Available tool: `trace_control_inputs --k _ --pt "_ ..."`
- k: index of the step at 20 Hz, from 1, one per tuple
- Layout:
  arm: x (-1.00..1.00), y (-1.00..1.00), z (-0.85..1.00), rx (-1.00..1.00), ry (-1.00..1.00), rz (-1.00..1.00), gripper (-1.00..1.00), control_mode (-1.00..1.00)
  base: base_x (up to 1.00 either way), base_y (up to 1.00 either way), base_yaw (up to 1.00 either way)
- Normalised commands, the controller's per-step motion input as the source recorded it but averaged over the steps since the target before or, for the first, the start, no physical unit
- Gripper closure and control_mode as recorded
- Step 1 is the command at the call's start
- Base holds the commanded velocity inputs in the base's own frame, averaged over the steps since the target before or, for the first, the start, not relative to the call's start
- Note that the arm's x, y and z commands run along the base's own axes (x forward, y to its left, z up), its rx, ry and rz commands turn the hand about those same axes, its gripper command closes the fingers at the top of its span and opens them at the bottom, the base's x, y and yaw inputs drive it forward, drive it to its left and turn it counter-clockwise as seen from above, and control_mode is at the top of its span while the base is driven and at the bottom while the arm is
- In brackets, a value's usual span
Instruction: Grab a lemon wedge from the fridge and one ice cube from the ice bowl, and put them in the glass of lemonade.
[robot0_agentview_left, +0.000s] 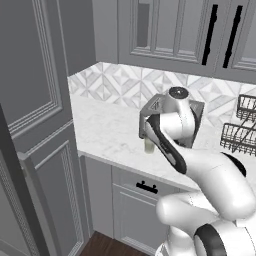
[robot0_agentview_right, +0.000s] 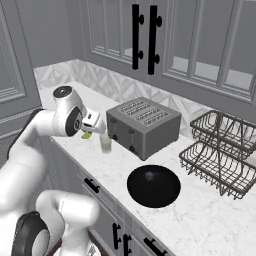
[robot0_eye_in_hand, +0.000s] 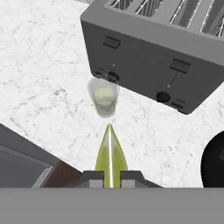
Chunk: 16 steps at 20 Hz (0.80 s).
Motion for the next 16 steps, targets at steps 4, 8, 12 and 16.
trace_control_inputs --k 4,8,12,16 --pt "0.36 0.00 0.00 0.00 0.00 -0.01 1.00 -1.00 0.00 0.00 0.00" --pt "0.76 0.01 0.00 0.00 0.03 -0.01 1.00 -1.00 0.00 0.00 0.00" --pt "0.73 0.07 0.00 0.00 0.13 -0.01 1.00 -1.00 0.00 0.00 0.00" --pt "0.47 0.00 0.00 -0.01 0.27 -0.03 1.00 -1.00 0.00 0.00 0.00"
